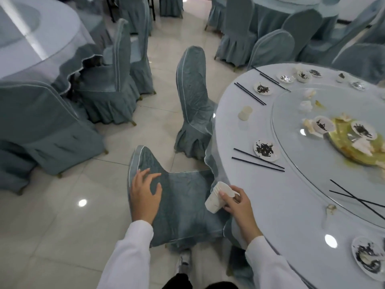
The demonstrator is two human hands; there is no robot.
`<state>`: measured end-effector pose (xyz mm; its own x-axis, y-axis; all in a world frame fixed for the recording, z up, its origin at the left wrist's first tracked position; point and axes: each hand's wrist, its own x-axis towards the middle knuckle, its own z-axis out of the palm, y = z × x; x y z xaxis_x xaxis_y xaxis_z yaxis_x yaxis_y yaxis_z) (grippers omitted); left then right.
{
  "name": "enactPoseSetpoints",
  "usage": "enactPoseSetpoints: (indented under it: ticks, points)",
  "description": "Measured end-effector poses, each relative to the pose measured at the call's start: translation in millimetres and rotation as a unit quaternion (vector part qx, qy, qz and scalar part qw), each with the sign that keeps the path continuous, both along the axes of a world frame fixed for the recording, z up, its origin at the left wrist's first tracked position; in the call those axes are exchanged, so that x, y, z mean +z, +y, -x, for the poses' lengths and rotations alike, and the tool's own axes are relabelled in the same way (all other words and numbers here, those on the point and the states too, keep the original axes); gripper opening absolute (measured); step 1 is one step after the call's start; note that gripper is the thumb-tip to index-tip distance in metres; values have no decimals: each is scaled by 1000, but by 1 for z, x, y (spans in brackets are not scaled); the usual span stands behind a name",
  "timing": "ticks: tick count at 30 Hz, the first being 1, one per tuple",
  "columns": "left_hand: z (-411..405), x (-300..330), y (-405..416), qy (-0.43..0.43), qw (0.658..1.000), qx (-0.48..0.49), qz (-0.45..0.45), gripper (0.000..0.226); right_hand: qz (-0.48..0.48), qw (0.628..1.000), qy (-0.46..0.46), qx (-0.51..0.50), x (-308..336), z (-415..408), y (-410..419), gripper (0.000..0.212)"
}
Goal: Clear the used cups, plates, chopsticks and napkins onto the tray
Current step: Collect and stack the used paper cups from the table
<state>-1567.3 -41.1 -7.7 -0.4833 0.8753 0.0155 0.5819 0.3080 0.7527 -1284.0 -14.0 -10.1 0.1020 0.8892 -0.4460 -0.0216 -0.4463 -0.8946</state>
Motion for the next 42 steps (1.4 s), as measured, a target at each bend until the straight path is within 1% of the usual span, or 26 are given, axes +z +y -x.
enactPoseSetpoints:
  ticks: [3, 5, 7, 9, 10, 13, 16, 21, 28, 32, 35, 37, 42]
  points:
    - [18, -7, -12, 8, 999, 41, 29, 28, -1, 1000, -7, 11, -4, 11, 4, 36]
    - [26, -12, -17, -7, 999, 34, 37, 29, -1, 1000, -13, 16, -8, 15, 5, 37]
    - [31, -15, -19, -69, 997, 21, 14, 30, -2, 1000, -19, 22, -6, 16, 5, 38]
    - [32, -15, -20, -151, 988, 36, -18, 30, -2, 1000, -16, 21, -4, 17, 7, 38]
    - [32, -14, -20, -175, 983, 48, -31, 32, -1, 1000, -12, 16, -4, 16, 7, 38]
    - [29, -13, -21, -201, 977, 62, -48, 33, 2, 1000, -5, 7, -3, 15, 10, 41]
    - [28, -11, -21, -225, 971, 56, -50, 35, 4, 1000, -12, 6, -3, 15, 11, 39]
    - [19, -9, -20, -227, 973, 31, -41, 36, 7, 1000, -8, -2, -3, 12, 18, 41]
    - [-18, -12, -15, -246, 969, -13, -29, 34, 4, 999, -32, 4, -2, 4, 20, 44]
    - [-34, -9, -3, -245, 969, -37, -22, 33, -12, 999, -39, 2, 5, -6, 17, 41]
    - [-34, -7, 4, -252, 967, -32, -18, 33, -19, 999, -39, -9, 8, -17, 12, 39]
    - [-33, -7, 6, -250, 968, -25, -13, 33, -19, 999, -41, -12, 9, -25, 9, 41]
    - [-37, -4, 6, -255, 967, -2, -17, 26, -24, 999, -28, -18, 12, -45, 2, 41]
